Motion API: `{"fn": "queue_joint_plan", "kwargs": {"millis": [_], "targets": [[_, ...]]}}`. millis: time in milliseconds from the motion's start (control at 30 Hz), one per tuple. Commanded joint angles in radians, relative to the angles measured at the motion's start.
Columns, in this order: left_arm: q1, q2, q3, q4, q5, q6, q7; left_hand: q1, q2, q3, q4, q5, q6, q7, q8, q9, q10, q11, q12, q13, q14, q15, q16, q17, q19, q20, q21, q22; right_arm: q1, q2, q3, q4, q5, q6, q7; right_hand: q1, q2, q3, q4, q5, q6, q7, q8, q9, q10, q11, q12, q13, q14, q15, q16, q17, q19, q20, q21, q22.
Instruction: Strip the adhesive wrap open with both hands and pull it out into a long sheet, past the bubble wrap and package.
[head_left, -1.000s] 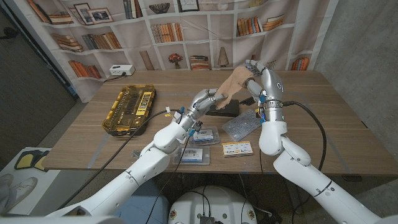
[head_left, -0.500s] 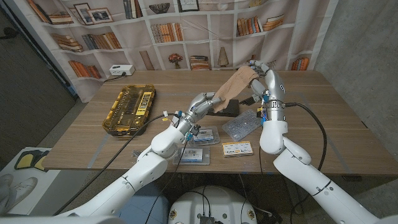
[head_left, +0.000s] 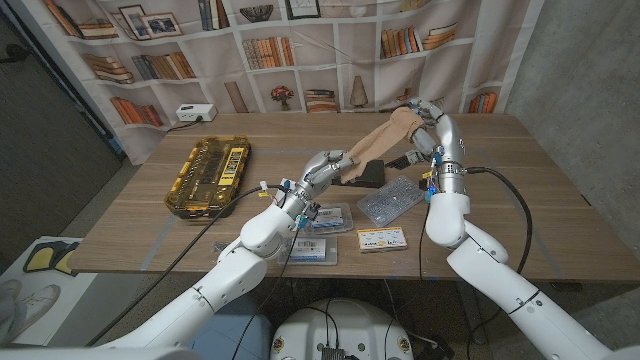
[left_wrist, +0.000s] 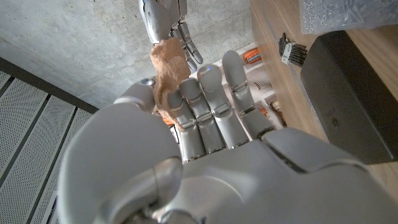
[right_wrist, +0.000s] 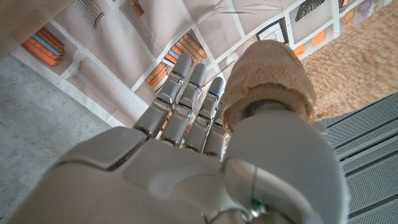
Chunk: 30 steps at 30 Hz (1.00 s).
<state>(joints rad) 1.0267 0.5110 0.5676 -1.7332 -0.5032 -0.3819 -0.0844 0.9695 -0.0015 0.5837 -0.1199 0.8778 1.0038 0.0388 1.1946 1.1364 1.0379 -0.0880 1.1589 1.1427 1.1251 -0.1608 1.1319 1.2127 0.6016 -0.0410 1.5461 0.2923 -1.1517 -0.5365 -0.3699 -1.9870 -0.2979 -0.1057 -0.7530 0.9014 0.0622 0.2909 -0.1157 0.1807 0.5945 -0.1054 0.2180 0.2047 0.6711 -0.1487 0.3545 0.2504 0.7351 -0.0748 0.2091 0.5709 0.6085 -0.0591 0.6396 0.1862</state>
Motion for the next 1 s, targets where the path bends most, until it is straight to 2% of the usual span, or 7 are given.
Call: {"fn": "queue_joint_plan", "kwargs": {"millis": [33,167,233,300,367,633,1000], "targets": [[0.023,0.018,-0.013,-0.03,-0.003,-0.007,0.009,-0.01,0.0,0.011,0.0,0.01,0.002,-0.002,0.001,-0.001,0.006,0.0,0.004,0.005,0.008,0.001,0.007,0.003,0.0,-0.003,0.006,-0.002,0.005,-0.018,0.034,0.032,0.041,0.032,0.011,-0.008,0.002,-0.003,0.0,-0.003,0.003,-0.004,-0.001,0.001,0.002,-0.004,-0.004,0.001,0.003,-0.147,-0.002,0.0,0.001,-0.007,0.003,0.0],[0.034,0.027,-0.019,-0.042,-0.005,-0.003,0.014,-0.013,-0.001,0.013,0.0,0.01,0.005,-0.002,0.002,-0.001,0.005,0.001,0.007,0.01,0.005,-0.002,0.007,0.004,-0.002,-0.004,0.008,-0.001,0.007,-0.015,0.042,0.042,0.061,0.041,0.014,-0.013,-0.004,-0.008,0.0,-0.003,-0.004,-0.003,-0.003,0.001,-0.002,-0.004,-0.009,-0.001,-0.002,-0.144,-0.005,-0.006,0.0,-0.006,0.003,0.0],[0.038,0.031,-0.021,-0.046,-0.006,-0.001,0.015,-0.013,0.0,0.015,0.001,0.01,0.0,-0.003,0.008,0.011,0.004,0.001,0.008,0.013,0.006,-0.001,0.008,0.004,-0.003,-0.004,0.009,-0.002,0.007,-0.017,0.044,0.045,0.065,0.047,0.014,-0.023,-0.022,-0.019,-0.002,-0.003,-0.032,0.002,-0.014,0.001,-0.022,0.003,-0.026,-0.005,-0.026,-0.142,-0.015,-0.02,-0.01,-0.002,-0.002,-0.001],[0.042,0.033,-0.022,-0.049,-0.008,0.0,0.017,-0.016,0.0,0.017,0.001,0.009,0.006,-0.001,-0.003,-0.011,0.005,-0.001,0.009,0.012,0.006,0.001,0.009,0.004,-0.002,-0.004,0.009,-0.007,0.008,-0.02,0.044,0.05,0.068,0.058,0.016,-0.033,-0.031,-0.026,0.0,-0.001,-0.047,0.004,-0.018,0.001,-0.042,0.005,-0.04,-0.008,-0.042,-0.141,-0.021,-0.031,-0.019,0.004,-0.008,-0.002],[0.045,0.034,-0.024,-0.049,-0.013,-0.001,0.015,-0.016,-0.001,0.017,0.0,0.008,0.003,-0.001,0.005,0.004,0.005,0.002,0.011,0.015,0.007,0.002,0.009,0.004,-0.004,-0.004,0.01,-0.005,0.009,-0.021,0.044,0.052,0.067,0.062,0.015,-0.037,-0.034,-0.03,0.0,0.0,-0.055,0.008,-0.02,0.001,-0.047,0.008,-0.045,-0.01,-0.05,-0.14,-0.023,-0.035,-0.023,0.007,-0.01,-0.003],[0.072,0.053,-0.042,-0.074,-0.022,-0.006,0.024,-0.018,-0.002,0.021,-0.001,0.007,0.009,-0.001,-0.001,-0.01,0.006,-0.001,0.009,0.01,0.008,0.002,0.011,0.004,-0.003,-0.005,0.014,-0.006,0.004,-0.03,0.057,0.057,0.082,0.079,0.021,-0.04,-0.035,-0.033,0.0,0.001,-0.065,0.008,-0.022,0.001,-0.055,0.01,-0.055,-0.012,-0.064,-0.141,-0.023,-0.04,-0.03,0.01,-0.015,-0.004],[0.125,0.092,-0.077,-0.134,-0.015,-0.02,0.053,-0.022,-0.001,0.023,-0.001,0.005,0.004,-0.002,0.008,0.007,0.004,-0.003,0.014,0.016,0.008,0.002,0.012,0.004,-0.004,-0.005,0.016,-0.006,-0.001,-0.043,0.082,0.079,0.122,0.125,0.042,-0.046,-0.036,-0.038,0.001,0.003,-0.079,0.011,-0.024,0.001,-0.065,0.011,-0.068,-0.016,-0.088,-0.141,-0.026,-0.051,-0.039,0.01,-0.021,-0.005]]}}
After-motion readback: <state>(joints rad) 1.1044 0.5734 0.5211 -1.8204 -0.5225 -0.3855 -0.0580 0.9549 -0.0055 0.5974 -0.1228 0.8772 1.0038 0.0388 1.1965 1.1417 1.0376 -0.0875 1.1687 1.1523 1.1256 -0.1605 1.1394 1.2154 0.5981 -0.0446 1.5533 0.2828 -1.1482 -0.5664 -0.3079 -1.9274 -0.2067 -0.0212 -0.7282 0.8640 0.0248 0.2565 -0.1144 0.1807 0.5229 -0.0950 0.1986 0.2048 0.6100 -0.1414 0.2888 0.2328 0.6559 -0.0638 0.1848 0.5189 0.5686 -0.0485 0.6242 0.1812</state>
